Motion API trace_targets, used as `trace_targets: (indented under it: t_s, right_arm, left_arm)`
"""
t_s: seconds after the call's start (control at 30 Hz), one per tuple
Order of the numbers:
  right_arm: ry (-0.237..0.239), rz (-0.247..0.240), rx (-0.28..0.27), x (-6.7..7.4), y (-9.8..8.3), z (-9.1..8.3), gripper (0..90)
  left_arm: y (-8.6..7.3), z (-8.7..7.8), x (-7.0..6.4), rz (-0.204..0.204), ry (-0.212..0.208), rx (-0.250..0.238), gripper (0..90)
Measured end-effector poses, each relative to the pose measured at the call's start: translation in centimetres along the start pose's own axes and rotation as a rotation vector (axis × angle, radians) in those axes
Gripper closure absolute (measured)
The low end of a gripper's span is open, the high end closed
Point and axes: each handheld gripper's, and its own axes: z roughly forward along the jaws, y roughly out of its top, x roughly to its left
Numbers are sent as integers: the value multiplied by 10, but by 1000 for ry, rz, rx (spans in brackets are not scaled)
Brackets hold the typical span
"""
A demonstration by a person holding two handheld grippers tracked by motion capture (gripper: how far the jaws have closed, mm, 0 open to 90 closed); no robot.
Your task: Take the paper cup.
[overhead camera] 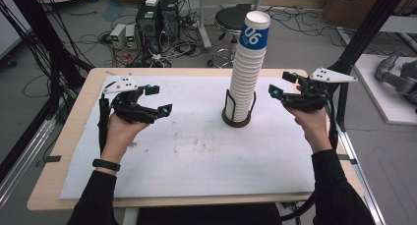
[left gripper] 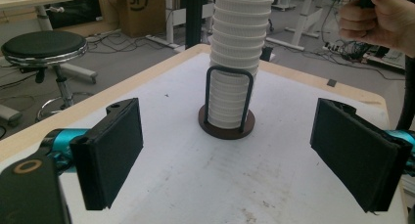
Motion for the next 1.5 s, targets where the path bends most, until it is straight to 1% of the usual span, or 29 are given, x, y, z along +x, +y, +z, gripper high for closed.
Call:
trace_targets:
  t_s: [0.13, 0.17, 0.3, 0.37, 0.4, 0.5, 0.73, 0.77, 0.87, 0.9, 1.17, 1.33, 1.37, 1.5]
  right_arm:
    - [-11, -13, 10, 0, 5, 8, 194]
    - [-12, -14, 10, -1, 7, 10, 194]
    - [-6, -21, 2, -1, 13, 15, 194]
    - [-9, -20, -2, -1, 17, 21, 194]
    - [-9, -20, -2, -1, 17, 21, 194]
    - [-7, -21, 5, -2, 24, 29, 194]
    - [-6, -27, 3, -1, 31, 39, 194]
    - [-4, -18, 10, -1, 34, 43, 194]
    - [-7, -23, 7, -1, 39, 46, 194]
    - [-8, -29, 7, -1, 40, 47, 194]
    - [-9, -19, 14, -3, 44, 55, 194]
    - [-11, -15, 21, -3, 47, 62, 194]
    - [-4, -13, 33, -2, 48, 65, 178]
    - [1, -2, 39, -3, 49, 70, 157]
  left_arm:
    - [0, 1, -1, 1, -5, 3, 122]
    - [0, 2, -1, 2, -8, 10, 122]
    - [0, 3, -2, 1, -13, 15, 122]
    - [0, 3, -2, 1, -15, 15, 122]
    - [0, 3, -3, 2, -15, 15, 122]
    - [0, 3, -3, -1, -17, 11, 122]
    - [1, 2, -4, 3, -18, 12, 122]
    - [1, 2, -4, 2, -20, 12, 122]
    - [1, 2, -4, 2, -22, 13, 122]
    - [1, 2, -4, 3, -23, 15, 122]
    - [1, 3, -5, 0, -24, 16, 122]
    - [1, 4, -5, 2, -32, 19, 122]
    - [1, 4, -5, 3, -33, 19, 122]
    - [1, 4, -5, 2, -33, 21, 122]
